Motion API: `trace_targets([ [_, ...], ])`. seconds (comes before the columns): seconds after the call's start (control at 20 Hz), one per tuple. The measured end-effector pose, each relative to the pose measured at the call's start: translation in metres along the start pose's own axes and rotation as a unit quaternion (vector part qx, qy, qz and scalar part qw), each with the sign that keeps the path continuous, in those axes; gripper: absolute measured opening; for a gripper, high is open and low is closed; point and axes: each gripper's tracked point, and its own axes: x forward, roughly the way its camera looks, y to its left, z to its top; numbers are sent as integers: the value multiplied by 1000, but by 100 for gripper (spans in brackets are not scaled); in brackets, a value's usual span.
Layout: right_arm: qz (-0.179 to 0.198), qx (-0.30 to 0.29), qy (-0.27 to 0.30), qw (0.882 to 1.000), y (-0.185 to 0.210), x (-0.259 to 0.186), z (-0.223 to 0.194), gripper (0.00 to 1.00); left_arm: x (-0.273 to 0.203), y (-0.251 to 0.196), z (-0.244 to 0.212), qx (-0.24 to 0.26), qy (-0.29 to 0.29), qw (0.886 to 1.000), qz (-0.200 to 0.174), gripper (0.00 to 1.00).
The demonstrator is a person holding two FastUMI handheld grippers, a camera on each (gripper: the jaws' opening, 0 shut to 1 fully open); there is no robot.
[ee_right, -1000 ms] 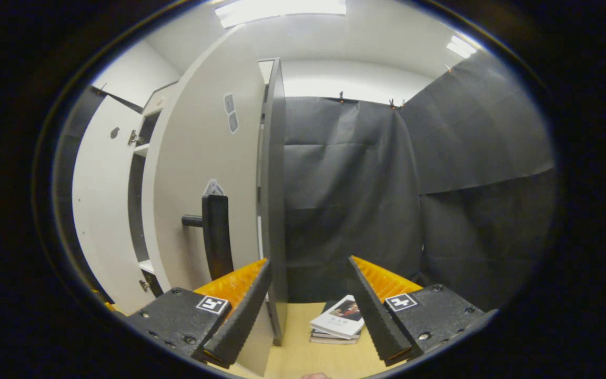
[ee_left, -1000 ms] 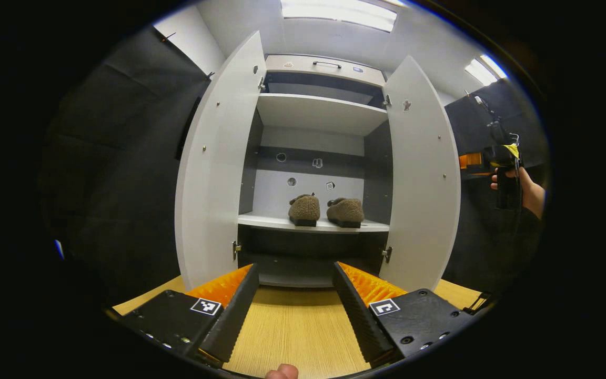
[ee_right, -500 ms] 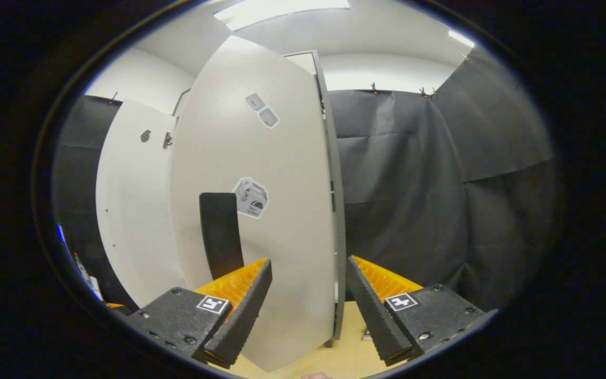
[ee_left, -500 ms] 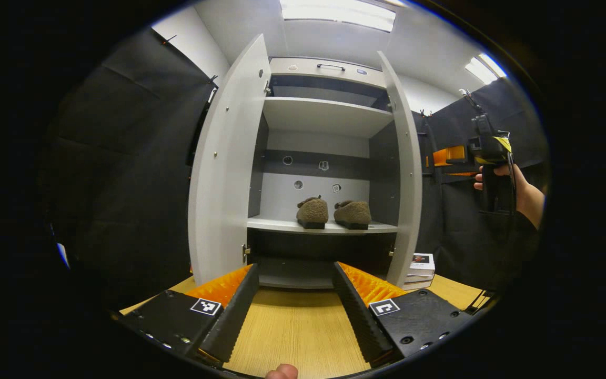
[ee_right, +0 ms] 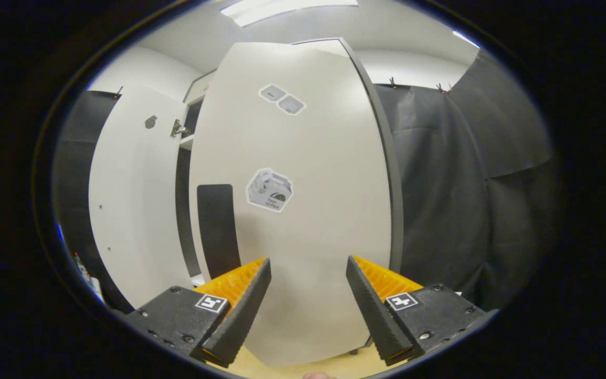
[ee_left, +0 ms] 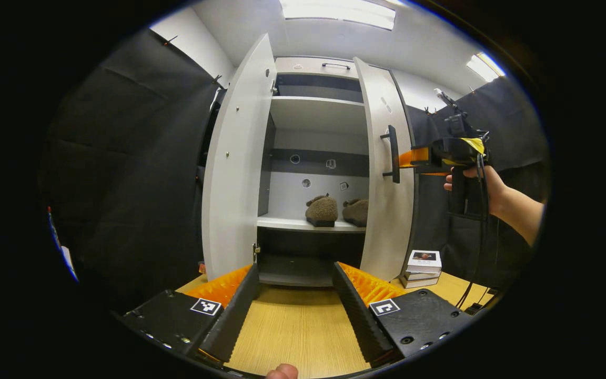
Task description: Grab one shoe with the right hand and put it into the shoe cabinet, grab the other shoe with the left hand and put it into the shoe cabinet; then close the right door with the right hand and the left door with the left hand.
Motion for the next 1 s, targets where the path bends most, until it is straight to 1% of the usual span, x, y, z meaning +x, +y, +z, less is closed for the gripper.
trace_targets([
  [0.05,-5,-5,-5,1000,-2,-7,4,96,0,-2,1,-2,-1,1000,-1,87],
  [0.1,-14,-11,-9,1000,-7,-16,6,94,1,-2,2,-4,-2,1000,-2,87],
  [0.15,-24,-18,-13,999,-12,-27,9,94,1,-4,3,-6,-3,1000,-3,87],
  [0.2,-34,-23,-18,999,-16,-40,10,96,2,-6,4,-7,-3,1000,-5,87],
  [0.25,-46,-27,-21,998,-19,-54,10,96,3,-8,6,-7,-4,1000,-7,87],
  [0.35,-65,-33,-23,997,-21,-82,-1,96,4,-11,10,-6,-8,1000,-10,87],
  [0.4,-76,-36,-25,996,-21,-95,-9,94,6,-11,12,-5,-11,1000,-11,87],
  [0.45,-85,-37,-28,995,-19,-108,-20,96,8,-11,13,-6,-14,1000,-12,87],
  [0.5,-92,-36,-30,995,-16,-120,-34,96,10,-12,15,-7,-16,1000,-13,87],
  [0.6,-90,-36,-30,995,-2,-141,-68,94,11,-14,14,-9,-14,1000,-15,87],
  [0.65,-96,-38,-22,994,0,-152,-89,96,12,-16,14,-10,-13,1000,-16,87],
  [0.8,-102,-26,5,994,12,-177,-141,97,14,-16,14,-10,-12,1000,-17,87],
  [0.85,-108,-19,11,994,12,-183,-153,95,14,-16,15,-9,-12,1000,-17,87],
  [1.0,-127,-9,16,992,6,-197,-176,96,13,-19,16,-6,-14,1000,-19,87],
])
